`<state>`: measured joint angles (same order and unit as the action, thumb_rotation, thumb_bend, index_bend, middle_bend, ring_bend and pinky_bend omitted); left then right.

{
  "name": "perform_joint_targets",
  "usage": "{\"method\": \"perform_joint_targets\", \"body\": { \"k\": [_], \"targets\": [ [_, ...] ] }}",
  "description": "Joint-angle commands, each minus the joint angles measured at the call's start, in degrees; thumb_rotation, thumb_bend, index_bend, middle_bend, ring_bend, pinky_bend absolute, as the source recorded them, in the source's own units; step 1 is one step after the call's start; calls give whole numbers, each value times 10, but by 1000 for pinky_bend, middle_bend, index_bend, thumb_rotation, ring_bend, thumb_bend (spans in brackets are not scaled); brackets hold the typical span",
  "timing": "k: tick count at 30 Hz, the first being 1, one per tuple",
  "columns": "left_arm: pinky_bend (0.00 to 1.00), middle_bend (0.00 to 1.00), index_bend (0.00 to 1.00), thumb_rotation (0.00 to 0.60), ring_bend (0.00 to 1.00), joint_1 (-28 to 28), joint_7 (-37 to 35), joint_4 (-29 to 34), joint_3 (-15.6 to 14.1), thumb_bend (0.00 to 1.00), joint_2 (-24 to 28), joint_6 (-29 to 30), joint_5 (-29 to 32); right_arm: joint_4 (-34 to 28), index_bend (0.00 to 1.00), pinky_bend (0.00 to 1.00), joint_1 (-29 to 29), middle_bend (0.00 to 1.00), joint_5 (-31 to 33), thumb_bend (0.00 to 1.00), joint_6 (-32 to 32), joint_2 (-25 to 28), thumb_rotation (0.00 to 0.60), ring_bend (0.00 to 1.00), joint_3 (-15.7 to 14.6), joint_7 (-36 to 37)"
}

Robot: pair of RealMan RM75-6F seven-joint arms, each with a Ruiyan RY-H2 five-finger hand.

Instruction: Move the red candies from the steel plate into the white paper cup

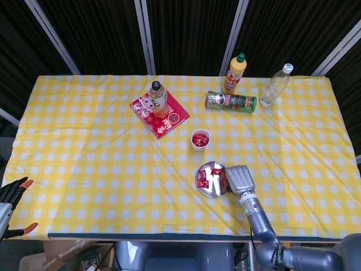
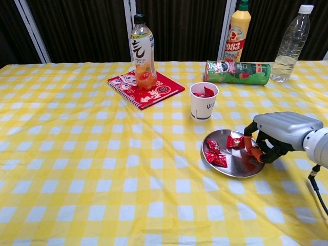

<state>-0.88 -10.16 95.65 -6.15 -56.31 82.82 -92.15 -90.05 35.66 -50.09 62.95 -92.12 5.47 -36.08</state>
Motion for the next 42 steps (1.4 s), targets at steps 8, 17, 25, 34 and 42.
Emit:
{"method": "perform_joint_targets", "body": {
  "k": [8,17,25,34,42],
  "targets": [
    [0,0,0,600,0,0,0,1,0,71,0,0,-1,-8,567,998,-4,789,-8,651,2,6,600,831,0,8],
    [0,0,0,600,0,0,0,2,0,71,0,1,-2,-64,567,998,-2,789,-36,651,23,35,600,831,17,13],
    [0,0,0,600,0,0,-1,2,-1,71,1,0,-2,-109,567,998,14,789,-27,652,33,61,600,831,57,5],
    [0,0,0,600,0,-3,-3,5,-1,71,3,-7,3,-113,567,998,60,789,15,651,15,65,600,831,118,-4],
    [0,0,0,600,0,-6,-6,7,-1,71,6,-18,9,-29,567,998,129,789,78,651,-29,28,600,831,161,-16]
  ]
}}
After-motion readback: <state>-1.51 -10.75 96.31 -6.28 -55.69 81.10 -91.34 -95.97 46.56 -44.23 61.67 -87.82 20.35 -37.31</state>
